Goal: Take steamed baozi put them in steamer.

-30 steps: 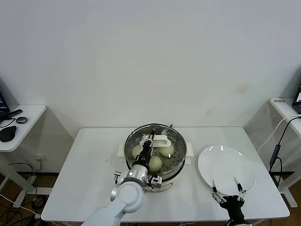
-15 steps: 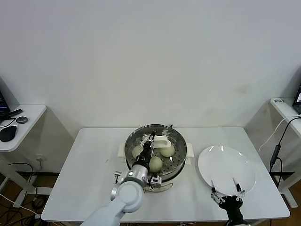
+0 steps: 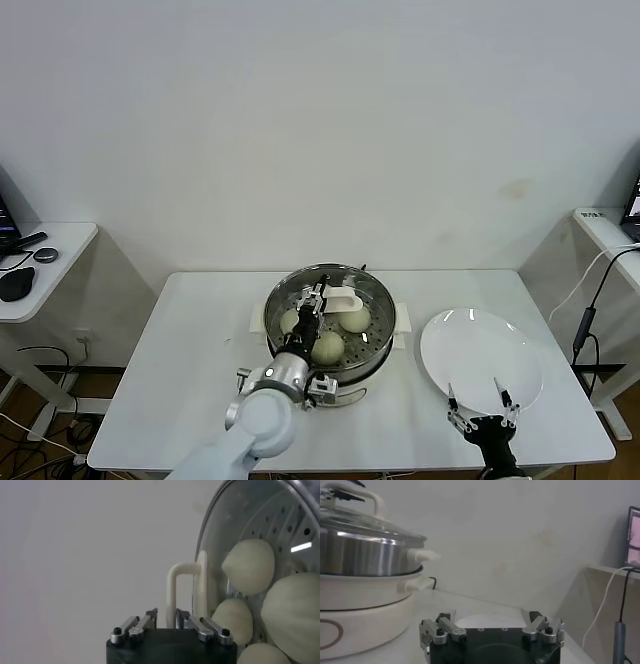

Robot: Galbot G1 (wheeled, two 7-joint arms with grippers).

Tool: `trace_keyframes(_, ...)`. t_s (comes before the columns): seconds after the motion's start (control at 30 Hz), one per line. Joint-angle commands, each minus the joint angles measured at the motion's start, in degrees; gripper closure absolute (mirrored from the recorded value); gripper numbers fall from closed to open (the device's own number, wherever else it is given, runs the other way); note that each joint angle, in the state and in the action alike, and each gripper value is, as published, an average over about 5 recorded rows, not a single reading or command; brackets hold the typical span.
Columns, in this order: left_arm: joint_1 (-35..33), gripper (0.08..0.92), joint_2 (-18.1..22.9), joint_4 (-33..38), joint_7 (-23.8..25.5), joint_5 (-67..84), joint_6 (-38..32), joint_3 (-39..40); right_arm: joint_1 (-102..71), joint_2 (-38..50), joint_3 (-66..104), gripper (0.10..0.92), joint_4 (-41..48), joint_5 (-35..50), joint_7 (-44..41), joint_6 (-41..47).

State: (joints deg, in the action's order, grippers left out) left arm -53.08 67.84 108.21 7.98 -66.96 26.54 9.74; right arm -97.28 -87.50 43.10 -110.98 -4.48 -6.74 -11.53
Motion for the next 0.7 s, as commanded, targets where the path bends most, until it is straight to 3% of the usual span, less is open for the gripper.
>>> trace_keyframes(0.03, -8.5, 0.525, -2.5, 10.3, -2.9, 17.8, -3.7, -5.9, 0.0, 0.0, 0.0, 0.203, 0.2, -0.1, -0.1, 0.1)
trace_keyframes(0.2, -17.3, 0.378, -4.7, 19.9, -7.8, 35.6, -7.1, -12.5, 0.0, 0.0, 0.0, 0.203, 0.2, -0.2, -0.3, 0.3)
trace_keyframes(0.4, -37.4, 0.217, -3.1, 28.4, -14.0, 59.9, -19.9, -27.7, 0.0, 0.1, -0.1, 0.203, 0.4, 0.1, -0.6, -0.2)
trace_keyframes(0.53, -47.7, 0.180, 0.9, 29.4, -18.5, 69.9, -24.7, -35.3, -0.6, 0.9, -0.9, 0.203, -0.3, 1.5, -1.2, 0.2)
trace_keyframes(0.7, -56.2, 0.177, 4.9, 26.6, -21.0, 76.4, -32.0, -38.6, -3.3, 3.8, -3.8, 0.203, -2.7, 6.4, -1.8, 2.6)
